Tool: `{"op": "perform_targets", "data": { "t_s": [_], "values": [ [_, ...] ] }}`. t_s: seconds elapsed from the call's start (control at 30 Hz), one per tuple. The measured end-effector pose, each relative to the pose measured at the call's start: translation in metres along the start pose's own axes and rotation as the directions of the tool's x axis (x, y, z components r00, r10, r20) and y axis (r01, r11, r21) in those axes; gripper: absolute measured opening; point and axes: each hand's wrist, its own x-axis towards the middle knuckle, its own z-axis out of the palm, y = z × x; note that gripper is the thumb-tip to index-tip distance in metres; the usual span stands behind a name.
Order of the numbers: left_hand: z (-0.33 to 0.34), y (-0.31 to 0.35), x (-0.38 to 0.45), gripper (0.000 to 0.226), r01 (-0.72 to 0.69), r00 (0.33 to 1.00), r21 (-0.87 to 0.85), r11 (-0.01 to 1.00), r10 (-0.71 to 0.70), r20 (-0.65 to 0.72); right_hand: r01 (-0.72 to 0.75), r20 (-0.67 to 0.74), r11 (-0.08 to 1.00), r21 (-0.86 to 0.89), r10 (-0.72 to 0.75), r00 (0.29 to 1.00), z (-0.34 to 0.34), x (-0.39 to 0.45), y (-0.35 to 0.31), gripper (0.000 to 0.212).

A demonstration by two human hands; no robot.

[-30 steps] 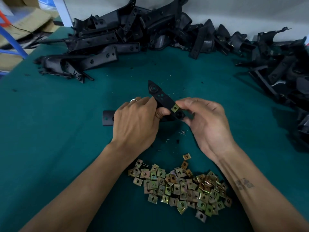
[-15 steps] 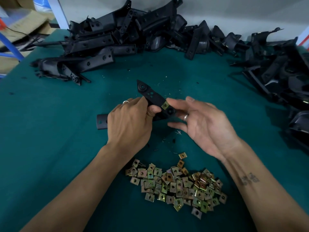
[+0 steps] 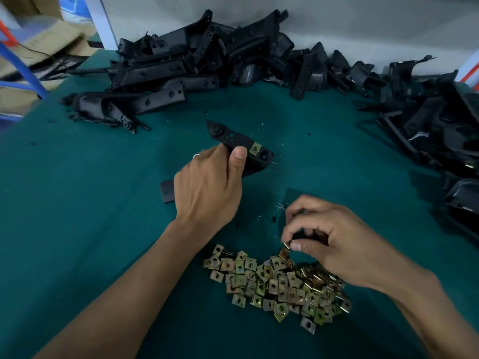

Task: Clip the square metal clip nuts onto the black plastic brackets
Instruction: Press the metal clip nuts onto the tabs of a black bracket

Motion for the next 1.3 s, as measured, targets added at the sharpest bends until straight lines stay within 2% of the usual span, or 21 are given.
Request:
{"op": "perform_targets", "data": {
  "t_s": [0.1, 0.13, 0.2, 0.27, 0.33, 0.4, 0.5, 0.67, 0.8, 1.0, 1.07, 1.2, 1.3],
  "values": [
    [0.001, 0.001, 0.000, 0.045, -0.111, 0.994, 0.025, 0.993, 0.111, 0.017, 0.015, -0.042, 0.999, 0.051, -0.012, 0.999, 0.001, 0.002, 0.007, 0.019],
    [0.001, 0.002, 0.000, 0.045, -0.150, 0.988, 0.037, 0.988, 0.149, 0.032, 0.001, -0.069, 0.993, 0.116, 0.007, 0.998, 0.000, 0.005, 0.010, 0.018],
    [0.003, 0.002, -0.001, 0.046, -0.221, 0.974, 0.071, 0.973, 0.217, 0.060, 0.000, -0.168, 0.929, 0.369, 0.066, 0.984, -0.003, 0.015, 0.015, 0.013],
    [0.005, 0.001, -0.003, 0.045, -0.297, 0.953, 0.091, 0.951, 0.289, 0.095, 0.070, -0.292, 0.746, 0.662, 0.171, 0.941, -0.006, 0.029, 0.017, 0.011],
    [0.006, 0.000, -0.004, 0.041, -0.359, 0.930, 0.078, 0.930, 0.349, 0.117, 0.152, -0.347, 0.524, 0.838, 0.296, 0.890, -0.008, 0.046, 0.018, 0.017],
    [0.006, 0.000, -0.003, 0.039, -0.389, 0.917, 0.066, 0.919, 0.379, 0.124, 0.234, -0.375, 0.364, 0.902, 0.388, 0.842, -0.009, 0.063, 0.017, 0.020],
    [0.006, 0.000, -0.002, 0.040, -0.398, 0.910, 0.058, 0.915, 0.387, 0.147, 0.319, -0.398, 0.248, 0.915, 0.414, 0.819, -0.001, 0.082, 0.012, 0.014],
    [0.005, 0.000, -0.004, 0.040, -0.403, 0.902, 0.048, 0.914, 0.388, 0.188, 0.305, -0.396, 0.321, 0.896, 0.271, 0.877, 0.004, 0.086, 0.015, 0.010],
    [0.005, 0.000, -0.005, 0.048, -0.379, 0.906, 0.046, 0.924, 0.361, 0.220, 0.287, -0.341, 0.247, 0.925, 0.215, 0.915, -0.002, 0.084, 0.019, 0.009],
    [0.008, -0.002, -0.004, 0.048, -0.380, 0.902, 0.045, 0.924, 0.359, 0.239, 0.236, -0.267, 0.165, 0.958, 0.199, 0.943, 0.000, 0.080, 0.017, 0.005],
    [0.009, -0.002, -0.004, 0.048, -0.385, 0.900, 0.048, 0.922, 0.363, 0.240, 0.253, -0.298, 0.208, 0.945, 0.228, 0.927, 0.003, 0.079, 0.014, 0.007],
    [0.007, -0.002, -0.004, 0.049, -0.379, 0.904, 0.072, 0.923, 0.352, 0.242, 0.263, -0.378, 0.389, 0.883, 0.255, 0.890, 0.003, 0.079, 0.011, 0.002],
    [0.005, -0.001, -0.005, 0.049, -0.386, 0.902, 0.075, 0.919, 0.360, 0.239, 0.273, -0.392, 0.393, 0.878, 0.263, 0.882, 0.001, 0.076, 0.012, 0.014]
  ]
}}
